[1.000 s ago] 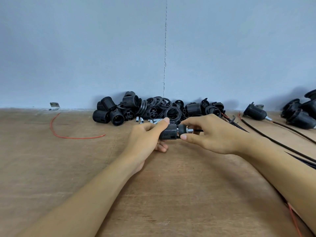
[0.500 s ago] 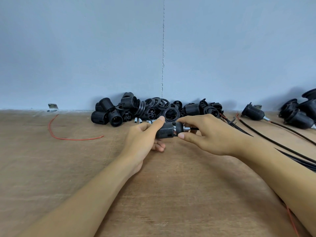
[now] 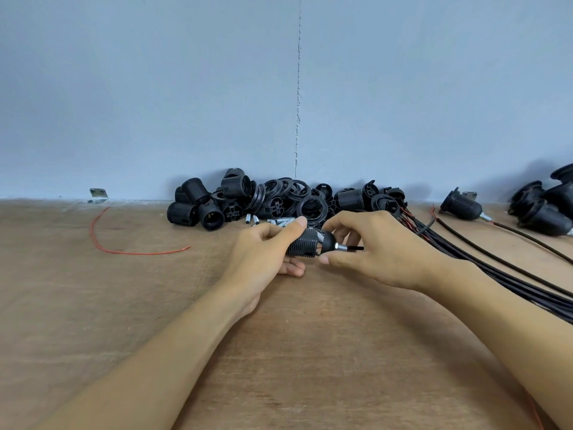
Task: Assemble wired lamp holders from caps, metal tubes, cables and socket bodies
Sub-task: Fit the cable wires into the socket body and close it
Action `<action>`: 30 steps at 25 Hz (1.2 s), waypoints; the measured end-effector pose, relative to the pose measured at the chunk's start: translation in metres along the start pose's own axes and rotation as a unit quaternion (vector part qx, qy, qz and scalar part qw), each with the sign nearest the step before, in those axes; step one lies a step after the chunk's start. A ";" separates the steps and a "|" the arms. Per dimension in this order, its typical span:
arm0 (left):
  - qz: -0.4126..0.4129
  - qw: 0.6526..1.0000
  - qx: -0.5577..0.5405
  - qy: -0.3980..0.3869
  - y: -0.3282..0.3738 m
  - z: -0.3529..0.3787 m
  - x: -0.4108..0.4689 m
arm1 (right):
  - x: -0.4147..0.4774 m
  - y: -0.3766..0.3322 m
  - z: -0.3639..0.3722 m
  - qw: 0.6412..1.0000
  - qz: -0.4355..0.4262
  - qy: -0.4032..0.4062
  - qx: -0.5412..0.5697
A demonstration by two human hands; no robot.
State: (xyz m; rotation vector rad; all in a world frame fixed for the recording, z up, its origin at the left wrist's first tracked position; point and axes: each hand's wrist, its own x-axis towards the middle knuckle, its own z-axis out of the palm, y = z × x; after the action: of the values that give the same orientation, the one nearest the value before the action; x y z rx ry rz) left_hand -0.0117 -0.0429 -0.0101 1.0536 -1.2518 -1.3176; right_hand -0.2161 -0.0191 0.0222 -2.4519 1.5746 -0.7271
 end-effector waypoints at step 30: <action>0.024 0.998 -0.044 0.022 -0.002 -0.003 -0.001 | -0.002 -0.003 0.006 0.989 0.006 0.001 0.146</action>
State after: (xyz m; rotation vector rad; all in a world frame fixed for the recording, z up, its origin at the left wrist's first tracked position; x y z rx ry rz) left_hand -0.0092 -0.0427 -0.0121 0.9785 -1.1692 -1.2952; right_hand -0.2114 -0.0168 0.0175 -2.2283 1.3693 -0.8878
